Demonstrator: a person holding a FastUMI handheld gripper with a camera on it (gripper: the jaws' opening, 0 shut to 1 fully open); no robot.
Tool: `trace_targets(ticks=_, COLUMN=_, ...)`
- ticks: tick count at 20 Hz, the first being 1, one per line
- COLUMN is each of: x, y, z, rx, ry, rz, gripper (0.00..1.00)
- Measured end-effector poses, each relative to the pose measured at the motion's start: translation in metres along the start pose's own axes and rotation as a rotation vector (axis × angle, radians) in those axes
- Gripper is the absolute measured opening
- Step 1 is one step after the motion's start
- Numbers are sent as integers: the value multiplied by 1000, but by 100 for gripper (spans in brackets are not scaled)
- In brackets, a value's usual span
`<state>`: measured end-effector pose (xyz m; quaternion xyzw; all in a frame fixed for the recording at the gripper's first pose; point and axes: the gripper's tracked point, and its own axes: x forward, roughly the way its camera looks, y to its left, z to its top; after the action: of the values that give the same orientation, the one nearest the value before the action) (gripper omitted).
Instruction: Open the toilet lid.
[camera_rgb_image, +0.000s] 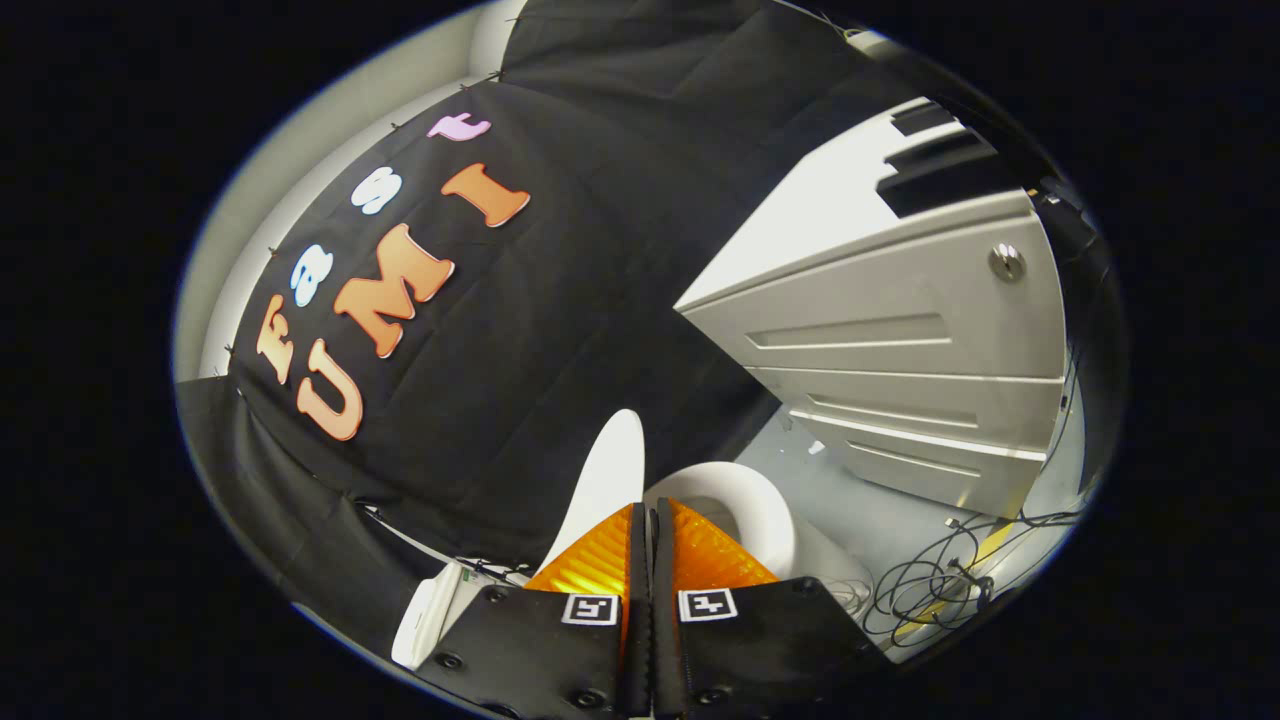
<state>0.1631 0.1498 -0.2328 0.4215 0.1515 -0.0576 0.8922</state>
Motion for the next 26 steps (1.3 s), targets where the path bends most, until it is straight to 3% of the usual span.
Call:
trace_targets(ticks=6, x=-8, y=100, z=13, rx=-194, ry=-22, rz=108, gripper=8)
trace_targets(ticks=10, x=-9, y=149, z=12, rx=-355, ry=-44, rz=136, gripper=8)
trace_targets(ticks=14, x=-12, y=193, z=7, rx=-330, ry=-24, rz=180, gripper=8)
trace_targets(ticks=26, x=-41, y=326, z=-40, rx=-462, ry=-19, rz=310, gripper=9)
